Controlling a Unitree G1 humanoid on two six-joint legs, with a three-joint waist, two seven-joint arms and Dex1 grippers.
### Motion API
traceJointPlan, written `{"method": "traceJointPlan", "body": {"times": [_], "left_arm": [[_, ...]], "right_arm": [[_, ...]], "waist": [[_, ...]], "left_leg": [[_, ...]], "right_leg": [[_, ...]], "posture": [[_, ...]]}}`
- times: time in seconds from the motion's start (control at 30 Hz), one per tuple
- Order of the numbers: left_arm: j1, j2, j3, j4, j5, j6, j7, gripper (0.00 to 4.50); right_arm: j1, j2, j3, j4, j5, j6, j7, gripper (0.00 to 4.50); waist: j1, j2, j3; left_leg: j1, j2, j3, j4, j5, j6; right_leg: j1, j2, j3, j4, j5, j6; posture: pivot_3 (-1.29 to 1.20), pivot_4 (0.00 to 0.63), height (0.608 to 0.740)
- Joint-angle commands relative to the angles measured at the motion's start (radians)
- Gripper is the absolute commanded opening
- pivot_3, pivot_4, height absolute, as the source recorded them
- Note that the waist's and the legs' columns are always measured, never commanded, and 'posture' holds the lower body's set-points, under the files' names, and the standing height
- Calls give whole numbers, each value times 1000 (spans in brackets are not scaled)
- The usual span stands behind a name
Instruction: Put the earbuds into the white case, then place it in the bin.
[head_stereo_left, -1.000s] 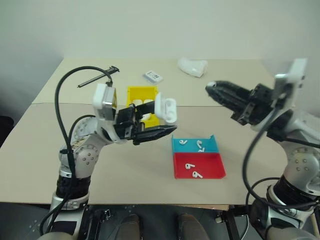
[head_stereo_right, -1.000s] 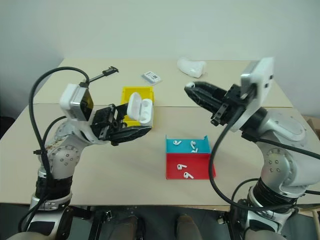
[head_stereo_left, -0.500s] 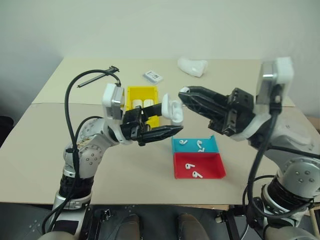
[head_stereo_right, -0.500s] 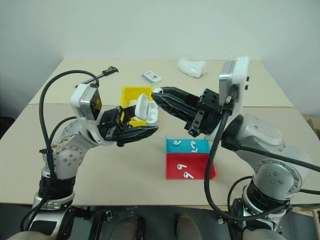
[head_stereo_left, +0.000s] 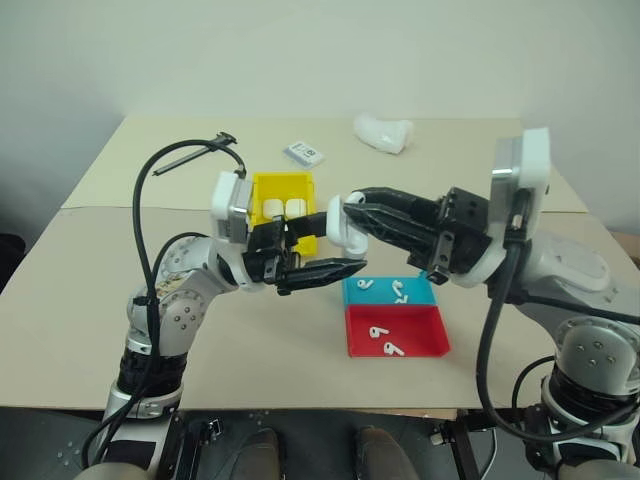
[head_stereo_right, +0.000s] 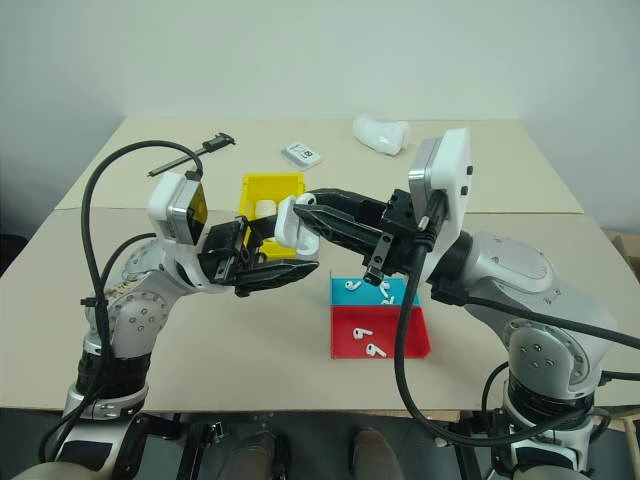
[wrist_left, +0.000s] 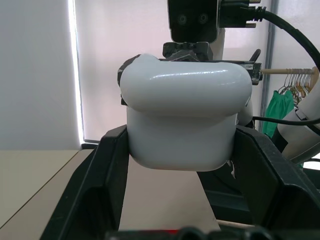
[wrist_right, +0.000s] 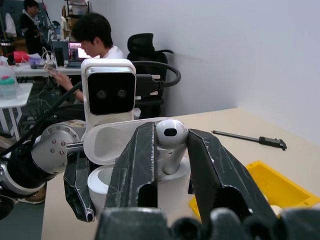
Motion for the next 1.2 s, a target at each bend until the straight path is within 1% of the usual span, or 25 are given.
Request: {"method": "traceJointPlan", "body": {"times": [0.03, 0.23, 0.27, 0.3, 0.43, 0.5, 0.57, 0.63, 0.73, 0.8, 0.83, 0.9, 0.97, 1.0, 1.07, 1.13, 1.17, 1.2], "left_arm": [[-26, -2, 23, -18, -3, -46, -11, 2783], [-28, -2, 28, -9, 8, -63, -13, 2783], [-29, -3, 27, -8, 9, -64, -12, 2783], [-30, -4, 26, -7, 9, -65, -11, 2783], [-23, -1, 32, -14, 13, -69, 2, 2783], [-20, 8, 43, -16, 16, -73, 8, 2783], [-21, 19, 58, -10, 20, -79, 12, 2783], [-23, 29, 69, -4, 25, -85, 12, 2783], [-19, 38, 75, -8, 30, -96, 17, 2783], [-11, 38, 81, -23, 29, -97, 30, 2783], [-5, 38, 83, -31, 29, -98, 37, 2783], [6, 38, 86, -48, 30, -100, 51, 2783], [19, 44, 95, -64, 32, -102, 64, 2783], [24, 47, 99, -69, 32, -102, 70, 2783], [37, 55, 110, -82, 32, -102, 82, 2783], [49, 63, 117, -95, 28, -99, 91, 2783], [53, 66, 119, -99, 25, -98, 94, 2783], [58, 69, 121, -104, 24, -97, 96, 2783]], "right_arm": [[25, -46, 15, -6, -10, -38, 50, 2142], [31, -100, 21, 16, -3, -79, 105, 4065], [27, -102, 22, 24, -6, -84, 106, 4338], [24, -104, 23, 30, -8, -89, 108, 4473], [9, -115, 6, 65, -15, -104, 112, 4473], [5, -164, -11, 99, -50, -137, 176, 4473], [-31, -219, -23, 175, -68, -151, 242, 4473], [-77, -277, 1, 261, -88, -163, 339, 4473], [-149, -357, 134, 382, -214, -201, 491, 4473], [-238, -394, 313, 494, -383, -219, 567, 4473], [-284, -395, 389, 551, -450, -215, 593, 4473], [-372, -367, 507, 662, -556, -208, 634, 4473], [-436, -325, 583, 750, -624, -227, 683, 4473], [-453, -308, 606, 784, -651, -254, 707, 4473], [-468, -284, 676, 841, -757, -378, 744, 4473], [-462, -284, 740, 887, -860, -566, 806, 4110], [-459, -282, 755, 912, -886, -649, 847, 3916], [-461, -272, 767, 946, -905, -730, 884, 3583]], "waist": [[1, 0, 0], [0, 0, 0], [0, 0, 0], [0, 0, 0], [1, 0, 0], [2, 0, 0], [3, 0, 0], [3, 0, 0], [0, 0, 0], [-5, 0, 0], [-9, 0, 0], [-11, 0, 0], [-10, 0, 0], [-10, 0, 1], [-4, 1, 1], [0, 1, 1], [3, 1, 1], [6, 1, 1]], "left_leg": [[0, 0, 0, 0, 0, 0], [0, 0, 0, 0, 0, 0], [0, 0, 0, 0, 0, 0], [0, 0, 0, 0, 0, 0], [0, 0, 0, 0, 0, 0], [0, 0, 0, 0, 0, 0], [-1, 0, 0, 0, 0, 0], [0, 0, 0, 0, 0, 0], [0, 0, 0, -1, 0, 0], [0, 0, 0, -1, 0, 1], [1, 0, 1, -1, 0, 1], [1, 1, 1, 0, 0, 1], [0, 1, 1, -1, 0, 1], [-1, 1, 2, -1, 0, 1], [-3, 1, 1, -1, 0, 1], [-4, 0, 2, 0, 0, 1], [-4, 0, 2, 0, -1, 1], [-4, 0, 2, 0, -1, 1]], "right_leg": [[0, 0, 0, 0, 0, 0], [0, 0, 0, 0, 0, 0], [0, 0, 0, 0, 0, 0], [0, 0, 0, 0, 0, 0], [0, 0, 0, 0, 0, 0], [0, 0, 0, -1, 0, 0], [0, 0, 0, -1, 0, 0], [0, 0, 0, -1, 0, 0], [0, 0, 0, -1, 0, 0], [0, 1, 0, -2, 0, 0], [-1, 1, 1, -1, 0, 0], [-1, 0, 1, -1, 0, 0], [-2, 1, 1, -1, 0, 0], [-3, 1, 1, -1, 0, 0], [-4, 1, 1, -1, 0, 0], [-4, 0, 1, -2, 0, 0], [-4, 0, 1, -4, 0, 0], [-3, 0, 0, -5, 1, 1]], "posture": [[0, 150, 740], [0, 150, 740], [0, 150, 740], [0, 150, 740], [0, 150, 740], [0, 150, 740], [0, 150, 740], [0, 150, 740], [0, 150, 740], [0, 150, 740], [0, 150, 740], [0, 150, 740], [0, 150, 740], [0, 150, 740], [0, 150, 740], [0, 150, 740], [0, 150, 740], [0, 150, 740]]}}
